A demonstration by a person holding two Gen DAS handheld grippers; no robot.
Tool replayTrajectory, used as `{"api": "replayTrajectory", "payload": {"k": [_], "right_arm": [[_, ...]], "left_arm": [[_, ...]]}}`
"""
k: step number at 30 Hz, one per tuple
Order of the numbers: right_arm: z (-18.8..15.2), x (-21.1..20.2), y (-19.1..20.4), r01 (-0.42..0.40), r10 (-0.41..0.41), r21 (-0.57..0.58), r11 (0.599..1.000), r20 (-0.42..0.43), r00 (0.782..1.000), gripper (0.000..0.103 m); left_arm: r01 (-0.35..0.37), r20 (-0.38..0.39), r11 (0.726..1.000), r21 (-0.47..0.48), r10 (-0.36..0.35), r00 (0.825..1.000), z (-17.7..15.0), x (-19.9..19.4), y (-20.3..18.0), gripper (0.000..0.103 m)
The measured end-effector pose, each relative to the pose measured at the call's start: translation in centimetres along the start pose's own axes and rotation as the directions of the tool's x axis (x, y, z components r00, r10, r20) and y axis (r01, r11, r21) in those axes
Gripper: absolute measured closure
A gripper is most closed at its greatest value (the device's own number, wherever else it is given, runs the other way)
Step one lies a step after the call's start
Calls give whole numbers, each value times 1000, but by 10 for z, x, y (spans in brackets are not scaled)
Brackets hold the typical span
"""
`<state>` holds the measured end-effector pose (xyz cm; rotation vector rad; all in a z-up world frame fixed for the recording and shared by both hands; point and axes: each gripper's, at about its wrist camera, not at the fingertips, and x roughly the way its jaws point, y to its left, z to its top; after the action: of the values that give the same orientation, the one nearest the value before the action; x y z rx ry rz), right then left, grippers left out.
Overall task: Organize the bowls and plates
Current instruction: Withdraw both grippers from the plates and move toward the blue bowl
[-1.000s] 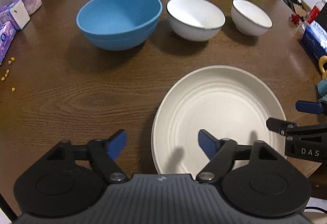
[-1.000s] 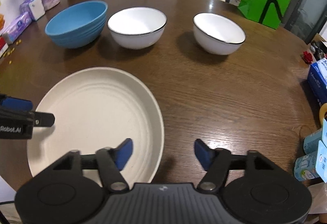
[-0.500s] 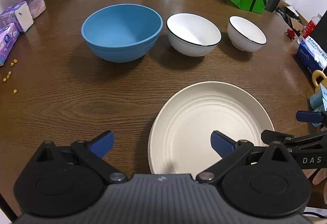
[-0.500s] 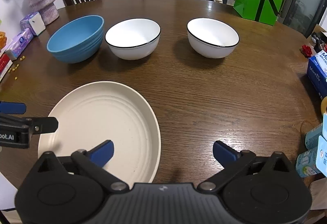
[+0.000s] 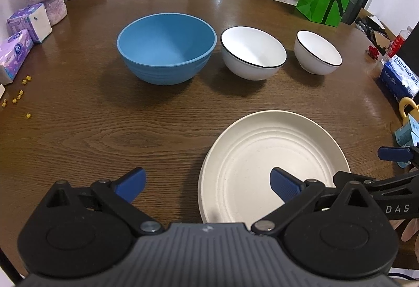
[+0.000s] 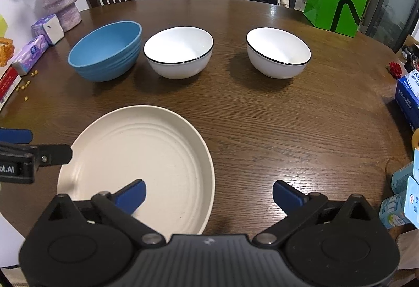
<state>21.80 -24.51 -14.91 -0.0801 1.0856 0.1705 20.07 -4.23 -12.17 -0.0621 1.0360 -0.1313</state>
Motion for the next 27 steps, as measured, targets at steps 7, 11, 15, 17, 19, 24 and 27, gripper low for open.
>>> {"api": "replayTrajectory", "payload": {"k": [7,11,15,17,19,24,27], "right_arm": [[0,-4,3,4,-5,11,1000,13,1000,0],[-1,-9,4,2,-2,6,1000,24,1000,0],[-1,-15,4,0,0,-8,1000,31,1000,0],[0,-21,3,-15,15,-14,1000,38,999,0],[1,-27,1,-25,26,-19,999,49,998,0],[6,-42,-11,-52,52,-8,999,64,997,0],[8,-51,-17,-72,73,-15,997,73,995,0]], "left_arm": [[-5,15,1000,5,5,1000,0,-6,4,0],[-13,29,1000,1,13,1000,-1,-13,6,0],[-17,39,1000,-7,17,999,-3,-20,2,0],[-18,49,1000,-18,19,999,-3,-26,0,0],[-20,62,999,-31,22,998,-4,-32,-4,0],[-34,96,997,-75,41,995,-7,-48,-15,0],[-55,120,993,-104,67,990,-9,-61,-22,0]]}}
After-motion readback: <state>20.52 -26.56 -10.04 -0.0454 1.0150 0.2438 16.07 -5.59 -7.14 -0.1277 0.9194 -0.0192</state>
